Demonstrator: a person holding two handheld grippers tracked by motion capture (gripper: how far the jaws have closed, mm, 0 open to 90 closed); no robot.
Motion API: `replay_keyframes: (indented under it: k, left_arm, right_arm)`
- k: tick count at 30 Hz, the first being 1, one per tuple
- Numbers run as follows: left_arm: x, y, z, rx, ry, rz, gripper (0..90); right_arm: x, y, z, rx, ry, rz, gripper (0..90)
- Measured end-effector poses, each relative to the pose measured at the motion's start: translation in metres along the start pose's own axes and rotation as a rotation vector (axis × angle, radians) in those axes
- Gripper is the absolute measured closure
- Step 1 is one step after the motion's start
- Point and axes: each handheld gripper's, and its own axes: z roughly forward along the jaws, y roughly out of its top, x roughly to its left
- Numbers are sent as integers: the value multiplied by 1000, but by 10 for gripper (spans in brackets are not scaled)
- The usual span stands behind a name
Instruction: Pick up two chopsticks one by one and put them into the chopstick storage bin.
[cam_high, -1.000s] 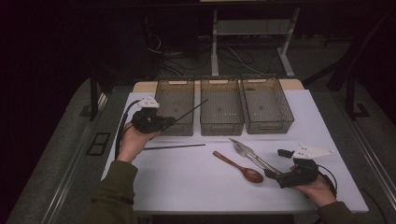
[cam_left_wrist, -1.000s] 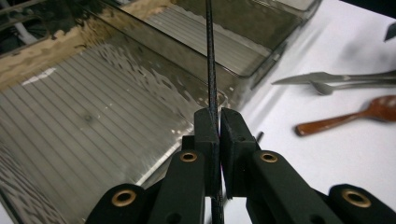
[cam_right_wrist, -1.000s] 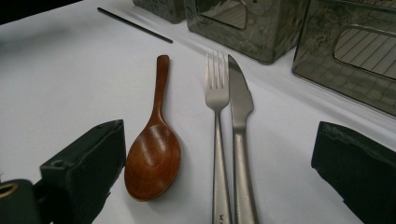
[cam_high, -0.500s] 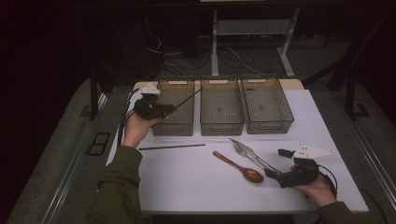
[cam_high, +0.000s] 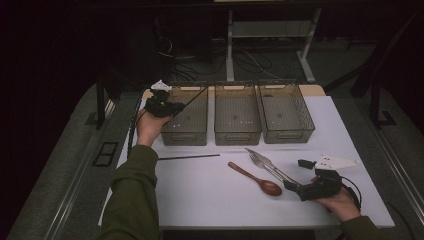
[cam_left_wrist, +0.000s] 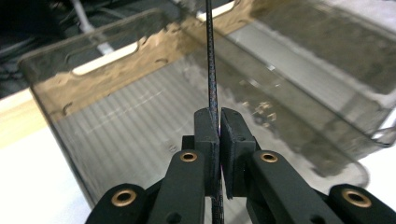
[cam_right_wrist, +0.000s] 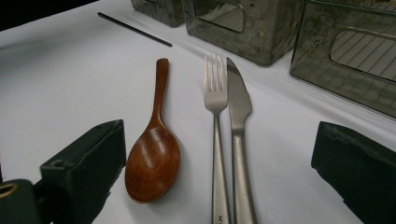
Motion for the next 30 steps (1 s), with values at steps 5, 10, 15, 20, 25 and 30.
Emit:
replay_keyframes:
  k: [5,10,15,20,25,30]
  left_arm:
    - [3,-5,10,40,13,-17,852]
    - [3,-6,17,78,35,-38,851]
    - [3,-8,22,104,45,-44,848]
    - [1,-7,22,90,50,-32,768]
    - [-2,-5,17,60,40,-21,681]
    - [-7,-2,5,18,5,5,583]
  right_arm:
    - [0,0,-1,-1,0,3,24]
    - [-1,0,-1,-3,0,3,24]
    - [-1,0,-1,-8,-2,1,24]
    - [-1,0,-2,-7,-4,5,24]
    - [-1,0,-2,-8,-4,5,24]
    - [-1,0,-3,-8,-5,6,24]
